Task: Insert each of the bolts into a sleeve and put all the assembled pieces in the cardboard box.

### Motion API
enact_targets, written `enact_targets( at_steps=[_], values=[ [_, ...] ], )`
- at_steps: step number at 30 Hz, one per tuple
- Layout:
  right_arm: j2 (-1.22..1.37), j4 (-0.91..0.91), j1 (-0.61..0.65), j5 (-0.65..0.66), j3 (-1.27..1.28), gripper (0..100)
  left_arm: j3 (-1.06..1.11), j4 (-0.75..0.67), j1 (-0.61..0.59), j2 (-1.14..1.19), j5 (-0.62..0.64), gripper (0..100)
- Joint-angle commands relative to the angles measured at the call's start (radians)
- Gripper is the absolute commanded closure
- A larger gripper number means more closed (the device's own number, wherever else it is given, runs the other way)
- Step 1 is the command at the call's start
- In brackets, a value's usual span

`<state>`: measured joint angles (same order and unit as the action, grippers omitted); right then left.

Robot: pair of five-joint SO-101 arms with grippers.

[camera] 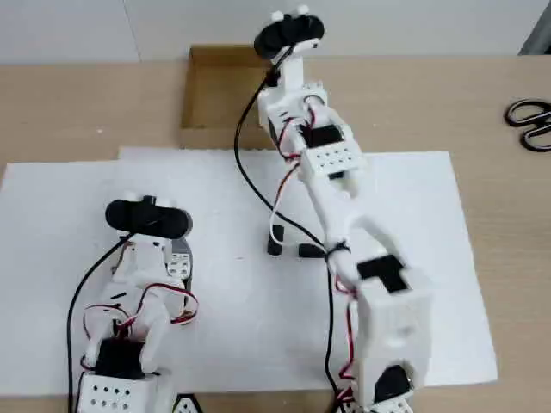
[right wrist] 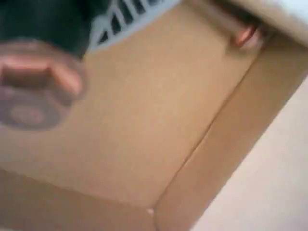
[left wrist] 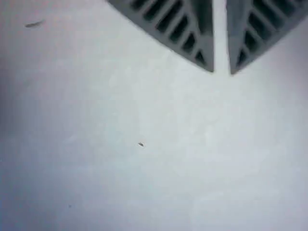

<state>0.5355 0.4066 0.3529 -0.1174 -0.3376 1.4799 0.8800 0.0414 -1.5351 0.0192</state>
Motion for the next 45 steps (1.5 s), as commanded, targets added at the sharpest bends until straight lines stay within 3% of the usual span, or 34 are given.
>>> enact_targets(
  at_steps=[1,6,11,13,18,27,36,45],
  values=[
    [0.081,-0.03,-0.01,-0.046,-0.18,99.5,-0.001,-0.018,-0.009,-0.011,-0.005,99],
    [0.18,-0.005,-0.008,-0.044,-0.239,97.4,-0.001,0.032,-0.008,-0.011,-0.006,99],
    [0.189,0.077,-0.008,-0.041,-0.264,78.6,-0.001,0.101,-0.009,-0.012,-0.006,99],
    [0.188,0.117,-0.008,-0.041,-0.281,75.4,-0.001,0.106,-0.009,-0.012,-0.006,99],
    [0.186,0.285,-0.008,-0.041,-0.417,75.3,-0.005,0.1,-0.006,-0.012,-0.006,99],
    [0.189,0.885,-0.007,-0.041,-0.792,75.3,-0.007,0.1,-0.003,-0.012,-0.005,99],
    [0.193,1.282,0.038,-0.049,-0.905,75.3,-0.007,0.032,-0.002,-0.012,-0.002,99],
    [0.085,1.296,0.131,-0.17,-0.807,75.4,-0.002,-0.003,-0.002,-0.012,-0.002,99]
  ],
)
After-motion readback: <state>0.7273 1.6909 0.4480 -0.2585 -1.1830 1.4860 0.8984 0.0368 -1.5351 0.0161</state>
